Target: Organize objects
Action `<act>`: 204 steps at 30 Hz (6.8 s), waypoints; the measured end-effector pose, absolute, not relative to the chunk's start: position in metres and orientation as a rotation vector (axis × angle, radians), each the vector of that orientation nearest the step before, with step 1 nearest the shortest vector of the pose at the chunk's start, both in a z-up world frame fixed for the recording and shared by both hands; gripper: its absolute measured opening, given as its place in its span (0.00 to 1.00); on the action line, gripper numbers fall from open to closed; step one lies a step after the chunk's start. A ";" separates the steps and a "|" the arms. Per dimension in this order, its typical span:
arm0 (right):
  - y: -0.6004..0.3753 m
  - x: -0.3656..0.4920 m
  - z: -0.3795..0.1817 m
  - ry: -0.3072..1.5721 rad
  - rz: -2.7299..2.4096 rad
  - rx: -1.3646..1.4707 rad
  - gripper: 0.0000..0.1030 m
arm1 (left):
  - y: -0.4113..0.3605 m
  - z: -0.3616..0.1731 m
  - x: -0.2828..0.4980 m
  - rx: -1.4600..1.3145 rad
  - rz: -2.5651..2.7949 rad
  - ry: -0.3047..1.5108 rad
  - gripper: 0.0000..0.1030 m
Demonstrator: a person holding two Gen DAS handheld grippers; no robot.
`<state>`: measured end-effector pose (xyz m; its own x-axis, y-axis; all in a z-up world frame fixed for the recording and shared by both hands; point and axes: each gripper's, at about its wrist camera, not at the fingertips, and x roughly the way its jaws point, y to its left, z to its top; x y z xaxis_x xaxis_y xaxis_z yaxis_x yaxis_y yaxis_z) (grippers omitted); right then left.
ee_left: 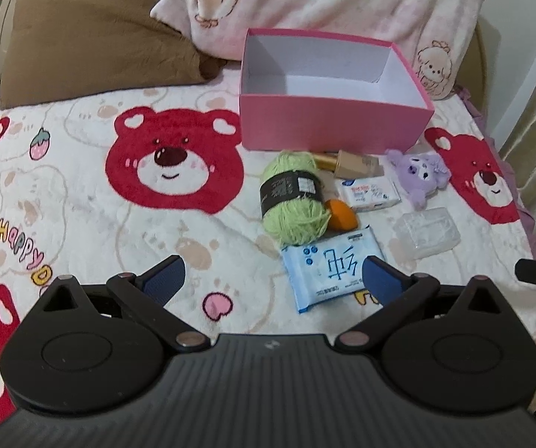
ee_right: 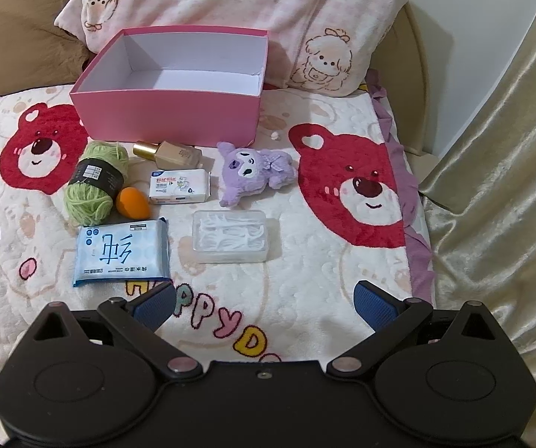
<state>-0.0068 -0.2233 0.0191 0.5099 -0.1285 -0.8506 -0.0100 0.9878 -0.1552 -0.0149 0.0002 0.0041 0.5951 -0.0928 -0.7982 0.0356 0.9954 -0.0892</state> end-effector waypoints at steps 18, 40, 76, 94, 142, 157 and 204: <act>-0.227 0.018 0.006 0.939 0.325 -0.016 1.00 | -0.017 0.022 0.031 0.109 -0.236 0.986 0.93; -0.172 0.046 -0.101 0.956 0.520 -0.097 0.96 | -0.009 -0.111 0.061 -0.166 -0.309 1.069 0.83; -0.198 0.042 -0.091 0.914 0.450 0.141 0.42 | -0.023 -0.084 0.042 -0.154 -0.375 0.982 0.26; -0.211 0.115 0.056 0.705 0.469 0.095 0.39 | -0.030 0.067 0.164 -0.125 -0.417 1.041 0.27; -0.189 0.345 -0.058 0.922 0.162 -0.343 0.30 | -0.097 -0.105 0.405 -0.343 -0.252 1.102 0.26; -0.246 0.242 -0.008 0.913 0.412 0.028 0.37 | -0.099 -0.038 0.319 -0.112 -0.348 1.002 0.41; -0.270 0.054 -0.074 0.859 0.491 -0.054 0.86 | -0.112 -0.076 0.097 -0.076 -0.515 1.068 0.74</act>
<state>0.0542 -0.2698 -0.0740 0.5495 0.3931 -0.7373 -0.4356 0.8878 0.1487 0.0970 -0.1118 -0.0759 0.3760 -0.4379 -0.8166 0.3656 0.8799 -0.3035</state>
